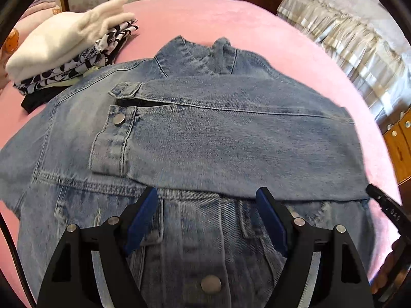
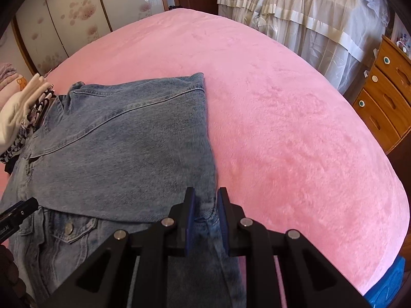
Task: Fold large clothes
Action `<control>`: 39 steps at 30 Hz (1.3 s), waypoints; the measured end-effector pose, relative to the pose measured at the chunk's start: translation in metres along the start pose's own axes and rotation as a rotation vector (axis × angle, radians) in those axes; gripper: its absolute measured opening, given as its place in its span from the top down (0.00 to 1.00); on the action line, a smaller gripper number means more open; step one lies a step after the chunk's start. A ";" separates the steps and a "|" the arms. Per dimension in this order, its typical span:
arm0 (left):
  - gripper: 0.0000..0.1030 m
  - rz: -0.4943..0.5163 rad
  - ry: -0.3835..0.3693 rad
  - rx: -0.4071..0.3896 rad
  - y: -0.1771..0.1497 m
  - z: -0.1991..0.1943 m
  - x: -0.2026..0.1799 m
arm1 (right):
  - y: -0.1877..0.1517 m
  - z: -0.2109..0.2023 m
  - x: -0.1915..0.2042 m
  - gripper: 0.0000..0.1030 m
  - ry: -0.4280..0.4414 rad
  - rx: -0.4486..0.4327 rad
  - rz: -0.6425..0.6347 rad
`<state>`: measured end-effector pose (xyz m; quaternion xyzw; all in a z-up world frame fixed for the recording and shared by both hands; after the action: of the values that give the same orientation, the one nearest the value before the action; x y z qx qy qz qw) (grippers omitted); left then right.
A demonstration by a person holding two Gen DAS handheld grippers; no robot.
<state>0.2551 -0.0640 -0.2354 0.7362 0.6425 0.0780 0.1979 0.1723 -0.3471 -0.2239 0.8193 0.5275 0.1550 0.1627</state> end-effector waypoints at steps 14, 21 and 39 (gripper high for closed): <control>0.25 -0.056 -0.070 -0.041 -0.054 -0.078 0.016 | -0.052 -0.045 0.034 0.83 0.122 0.041 0.010; 0.25 -0.027 0.005 -0.129 -0.071 -0.124 0.047 | -0.078 -0.066 0.077 0.83 0.158 0.060 -0.076; 0.24 -0.462 0.118 -0.210 -0.074 -0.187 0.357 | -0.076 -0.121 0.335 0.65 0.291 -0.067 -0.447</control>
<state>0.1761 0.3278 -0.1437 0.5393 0.7926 0.1399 0.2478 0.1915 0.0009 -0.1201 0.6457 0.7078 0.2489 0.1423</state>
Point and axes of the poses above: each gripper's, at about its wrist camera, not at the fingertips, and z roughly the way its jaws point, x to its left, y to its top, the point moved 8 cm from there along z, roughly the way its jaws point, and after that the axes turned 5 degrees about x, right-handed, at the moved point
